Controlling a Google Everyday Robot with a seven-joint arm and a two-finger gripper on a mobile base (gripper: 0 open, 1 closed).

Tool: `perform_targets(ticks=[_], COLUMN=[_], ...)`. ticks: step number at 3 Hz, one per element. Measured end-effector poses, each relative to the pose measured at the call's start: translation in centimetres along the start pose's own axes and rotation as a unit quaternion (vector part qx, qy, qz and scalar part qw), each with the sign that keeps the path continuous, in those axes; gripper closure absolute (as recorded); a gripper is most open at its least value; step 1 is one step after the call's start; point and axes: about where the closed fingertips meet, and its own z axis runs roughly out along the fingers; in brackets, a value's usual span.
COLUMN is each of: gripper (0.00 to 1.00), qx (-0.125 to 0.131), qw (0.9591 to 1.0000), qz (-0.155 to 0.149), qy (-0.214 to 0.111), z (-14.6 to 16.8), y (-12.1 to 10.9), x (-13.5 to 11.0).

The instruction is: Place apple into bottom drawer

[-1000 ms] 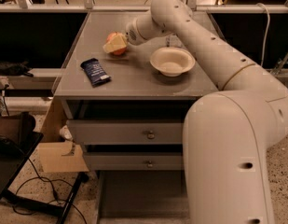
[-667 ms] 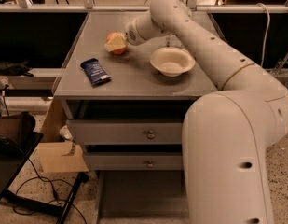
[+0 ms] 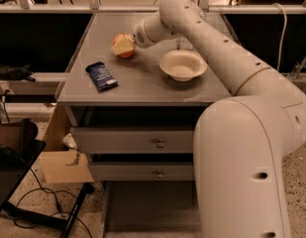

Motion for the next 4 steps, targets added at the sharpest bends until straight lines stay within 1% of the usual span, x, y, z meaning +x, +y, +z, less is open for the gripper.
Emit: perform_targets(ticks=[1,2,3,4], gripper=[1.0,1.0,1.0,1.0], qx=[0.015,0.053,0.101,0.155], qw=[0.9996,0.9973,0.9933,0.9872], qz=[-0.023,-0.047,-0.052,-0.037], qy=[0.01,0.021,0.022,0.013], z=[-2.8,-8.7,-15.8,-23.7], y=[0.4,1.5,3.8,6.6], x=[-1.8,-4.0,-5.0,-4.1])
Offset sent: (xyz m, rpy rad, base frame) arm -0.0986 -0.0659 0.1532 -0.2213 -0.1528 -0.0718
